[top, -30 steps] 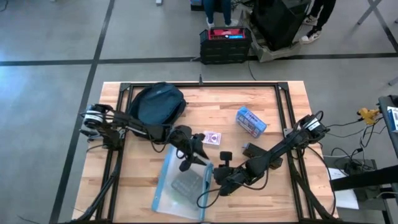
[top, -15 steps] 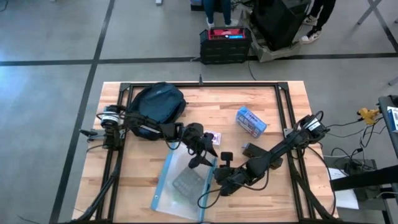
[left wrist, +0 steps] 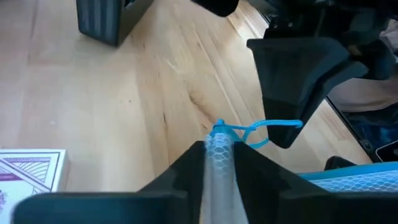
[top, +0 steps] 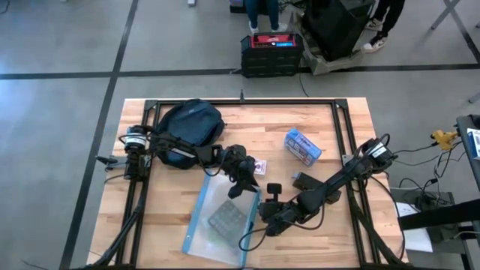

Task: Unpack backpack
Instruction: Close the transparent zip bag

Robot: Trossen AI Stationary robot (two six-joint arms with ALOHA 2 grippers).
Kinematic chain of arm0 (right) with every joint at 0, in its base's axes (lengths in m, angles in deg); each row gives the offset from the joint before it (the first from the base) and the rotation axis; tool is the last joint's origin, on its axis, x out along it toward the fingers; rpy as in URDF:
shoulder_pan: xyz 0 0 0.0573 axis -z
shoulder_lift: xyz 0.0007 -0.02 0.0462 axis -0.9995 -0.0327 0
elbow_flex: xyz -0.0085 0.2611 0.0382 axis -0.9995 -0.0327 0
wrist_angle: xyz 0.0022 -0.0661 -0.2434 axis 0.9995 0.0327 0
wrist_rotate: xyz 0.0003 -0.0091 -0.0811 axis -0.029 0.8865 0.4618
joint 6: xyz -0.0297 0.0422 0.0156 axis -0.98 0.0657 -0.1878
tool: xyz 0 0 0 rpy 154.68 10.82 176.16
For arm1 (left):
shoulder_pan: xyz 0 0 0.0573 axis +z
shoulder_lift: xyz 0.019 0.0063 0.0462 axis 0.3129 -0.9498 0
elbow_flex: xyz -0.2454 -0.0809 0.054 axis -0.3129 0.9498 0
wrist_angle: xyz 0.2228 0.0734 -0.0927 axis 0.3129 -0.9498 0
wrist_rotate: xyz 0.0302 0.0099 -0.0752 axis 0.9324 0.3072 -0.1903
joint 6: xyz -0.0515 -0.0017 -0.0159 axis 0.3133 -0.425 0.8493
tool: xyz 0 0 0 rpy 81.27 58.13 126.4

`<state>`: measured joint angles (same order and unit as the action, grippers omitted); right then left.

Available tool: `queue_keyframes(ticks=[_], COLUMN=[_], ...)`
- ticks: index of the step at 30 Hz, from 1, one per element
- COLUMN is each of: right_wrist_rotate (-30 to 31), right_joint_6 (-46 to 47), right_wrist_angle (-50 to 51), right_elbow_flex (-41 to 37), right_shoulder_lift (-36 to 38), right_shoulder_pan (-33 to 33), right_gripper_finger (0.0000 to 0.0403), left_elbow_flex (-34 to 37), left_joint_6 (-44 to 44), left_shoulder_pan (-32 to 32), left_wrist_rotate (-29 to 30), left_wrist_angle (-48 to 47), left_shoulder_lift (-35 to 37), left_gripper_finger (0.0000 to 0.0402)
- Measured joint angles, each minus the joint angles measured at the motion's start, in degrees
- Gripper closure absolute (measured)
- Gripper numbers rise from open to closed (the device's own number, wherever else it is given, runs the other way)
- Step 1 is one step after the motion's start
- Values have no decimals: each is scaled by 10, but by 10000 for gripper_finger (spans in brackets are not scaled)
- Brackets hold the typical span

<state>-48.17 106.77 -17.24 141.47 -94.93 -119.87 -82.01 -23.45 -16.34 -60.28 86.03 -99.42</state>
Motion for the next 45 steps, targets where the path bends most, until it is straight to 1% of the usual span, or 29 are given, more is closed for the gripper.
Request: queue_keyframes(ticks=[5, 8, 12, 19, 24, 29, 33, 35, 42, 45], right_wrist_rotate=[0, 0, -14, -10, -7, -24, -33, -33, -32, -11], right_joint_6=[0, 15, 59, 143, 150, 131, 110, 95, 26, -30], right_wrist_angle=[0, 0, 0, -2, -15, -20, -17, -14, 6, 7], right_elbow_flex=[0, -3, -19, -50, -51, -41, -29, -17, 32, 59], right_shoulder_lift=[0, 0, 0, 0, 1, 1, 0, 0, 1, 2], right_shoulder_pan=[0, -3, -10, -32, -42, -46, -48, -51, -55, -55], right_gripper_finger=[403, 403, 403, 403, 403, 403, 403, 403, 403, 403], left_elbow_flex=[0, 0, 0, 1, 1, -1, 0, 1, 2, 2], left_joint_6=[-13, -14, -14, -14, -14, -15, -24, -33, -60, -60], left_shoulder_pan=[0, 0, 0, 1, 1, 4, 18, 25, 36, 36], left_wrist_rotate=[14, 21, 23, 19, 17, 18, 18, 28, 80, 107], left_wrist_angle=[6, 8, 11, 21, 30, 28, 0, -36, -162, -207], left_shoulder_lift=[0, -1, -2, 6, 25, 52, 96, 125, 253, 311], left_gripper_finger=[390, 399, 401, 401, 401, 402, 401, 401, 401, 401])
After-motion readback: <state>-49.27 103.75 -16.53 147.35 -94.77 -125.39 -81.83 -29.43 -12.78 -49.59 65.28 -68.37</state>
